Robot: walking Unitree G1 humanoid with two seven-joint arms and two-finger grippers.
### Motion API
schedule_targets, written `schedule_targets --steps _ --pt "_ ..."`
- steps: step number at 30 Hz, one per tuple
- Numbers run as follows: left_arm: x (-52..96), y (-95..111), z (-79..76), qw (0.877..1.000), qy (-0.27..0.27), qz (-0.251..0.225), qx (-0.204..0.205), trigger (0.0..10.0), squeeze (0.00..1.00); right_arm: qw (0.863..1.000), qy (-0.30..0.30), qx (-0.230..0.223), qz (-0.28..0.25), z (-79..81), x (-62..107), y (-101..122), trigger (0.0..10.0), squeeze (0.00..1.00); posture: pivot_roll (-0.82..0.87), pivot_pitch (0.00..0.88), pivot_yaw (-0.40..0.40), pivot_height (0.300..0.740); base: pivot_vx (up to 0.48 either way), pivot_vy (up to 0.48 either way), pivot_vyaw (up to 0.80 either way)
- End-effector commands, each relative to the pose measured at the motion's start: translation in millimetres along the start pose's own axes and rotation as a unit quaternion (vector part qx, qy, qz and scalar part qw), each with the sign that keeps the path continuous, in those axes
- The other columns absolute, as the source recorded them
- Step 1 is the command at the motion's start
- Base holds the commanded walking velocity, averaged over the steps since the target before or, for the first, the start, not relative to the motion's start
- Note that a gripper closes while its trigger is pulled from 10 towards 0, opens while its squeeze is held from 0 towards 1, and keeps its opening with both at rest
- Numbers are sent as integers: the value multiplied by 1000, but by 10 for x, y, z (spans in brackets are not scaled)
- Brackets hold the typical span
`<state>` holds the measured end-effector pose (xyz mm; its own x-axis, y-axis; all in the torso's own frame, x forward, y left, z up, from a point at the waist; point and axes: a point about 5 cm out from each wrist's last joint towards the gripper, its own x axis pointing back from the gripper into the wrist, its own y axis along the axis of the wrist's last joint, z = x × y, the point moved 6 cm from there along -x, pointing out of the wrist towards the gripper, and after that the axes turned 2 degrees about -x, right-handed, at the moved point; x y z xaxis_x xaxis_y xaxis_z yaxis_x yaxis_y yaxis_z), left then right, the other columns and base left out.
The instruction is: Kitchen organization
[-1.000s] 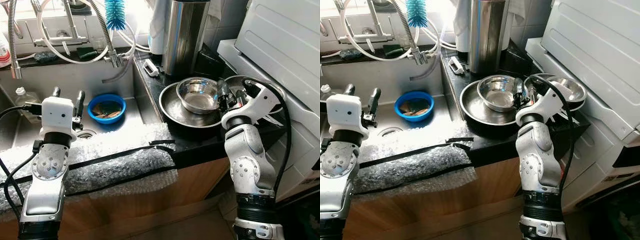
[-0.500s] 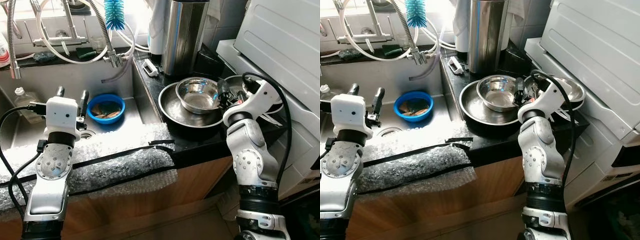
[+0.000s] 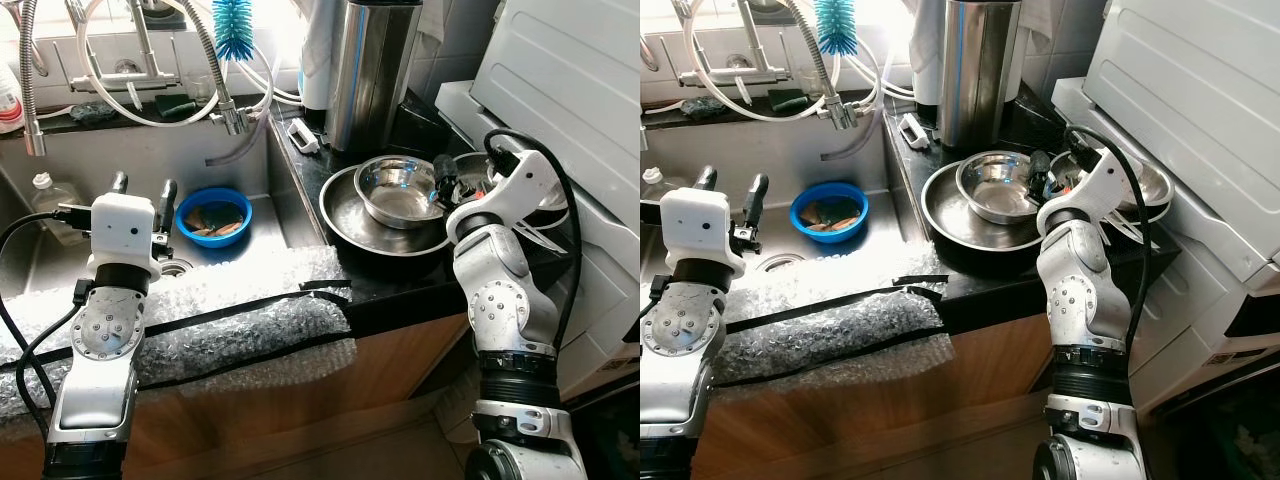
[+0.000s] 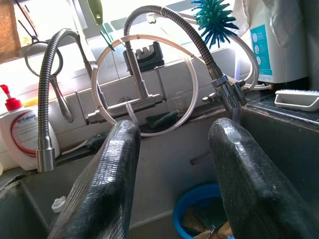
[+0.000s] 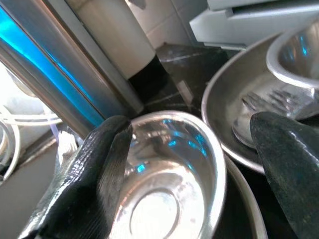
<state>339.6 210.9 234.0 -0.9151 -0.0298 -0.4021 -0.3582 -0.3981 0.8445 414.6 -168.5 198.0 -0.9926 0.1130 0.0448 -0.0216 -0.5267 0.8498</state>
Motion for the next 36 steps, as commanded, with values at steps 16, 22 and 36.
schedule_targets --steps 16,22,36 --pt "-18 52 -17 1000 -1 -10 -10 10000 0 999 -3 7 40 3 -8 -142 314 0 -59 0 -76 727 0 0 0" --pt "-13 51 -19 1000 -1 -10 -10 10000 0 999 0 11 49 20 -6 -178 10000 0 -58 0 -77 727 0 0 0" --pt "-27 53 -42 1000 -5 -12 -12 10000 0 996 42 21 72 173 31 -293 10000 0 -58 0 -77 727 0 0 0"
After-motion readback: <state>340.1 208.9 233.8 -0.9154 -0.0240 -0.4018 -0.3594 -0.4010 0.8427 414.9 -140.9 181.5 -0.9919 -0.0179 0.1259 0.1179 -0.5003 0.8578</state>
